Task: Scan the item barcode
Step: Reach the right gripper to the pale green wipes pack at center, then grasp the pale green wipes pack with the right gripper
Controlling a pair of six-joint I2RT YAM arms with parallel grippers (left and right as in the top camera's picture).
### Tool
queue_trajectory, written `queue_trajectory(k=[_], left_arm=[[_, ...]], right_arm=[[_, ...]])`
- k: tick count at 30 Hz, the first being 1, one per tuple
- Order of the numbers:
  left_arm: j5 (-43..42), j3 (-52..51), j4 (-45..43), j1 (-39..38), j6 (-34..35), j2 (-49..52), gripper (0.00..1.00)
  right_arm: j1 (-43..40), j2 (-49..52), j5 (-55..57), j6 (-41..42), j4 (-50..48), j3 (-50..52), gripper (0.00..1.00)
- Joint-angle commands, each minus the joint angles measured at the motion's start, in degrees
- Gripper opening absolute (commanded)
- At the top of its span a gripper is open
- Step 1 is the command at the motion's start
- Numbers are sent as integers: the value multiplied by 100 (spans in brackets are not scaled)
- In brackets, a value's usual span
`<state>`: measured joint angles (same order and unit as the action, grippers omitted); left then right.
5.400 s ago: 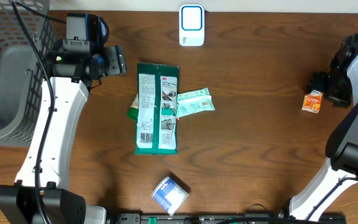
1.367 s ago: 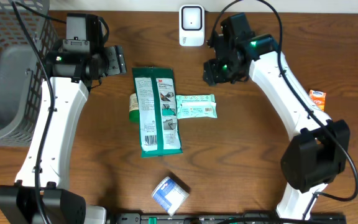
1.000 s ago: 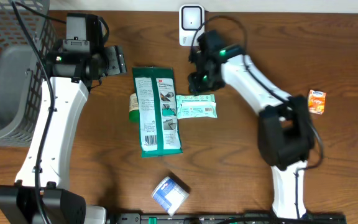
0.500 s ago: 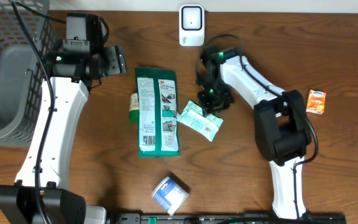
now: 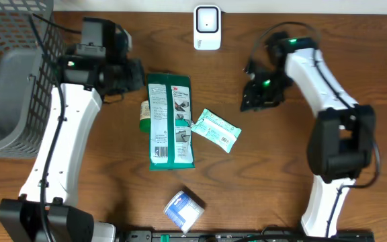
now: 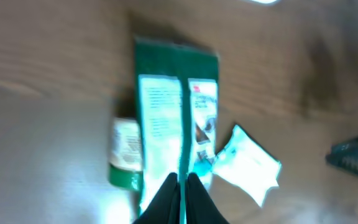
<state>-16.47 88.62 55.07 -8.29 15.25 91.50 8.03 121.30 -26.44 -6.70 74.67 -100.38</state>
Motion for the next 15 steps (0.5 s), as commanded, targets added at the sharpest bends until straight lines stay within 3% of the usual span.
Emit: queue_trajectory(k=[1,8,15], left_arm=[[-197,-11,256,-289,203,13,7],[-201,-634,439,-1097,332,52,7],[-192,-1268,42,-1687,461,247,7]], right_arm=[[-144,-57,-433,-282,11,11,51],[-76,-28,-612,-280,-752,544,54],[138,-28,-706,-271,-1878,1534,53]])
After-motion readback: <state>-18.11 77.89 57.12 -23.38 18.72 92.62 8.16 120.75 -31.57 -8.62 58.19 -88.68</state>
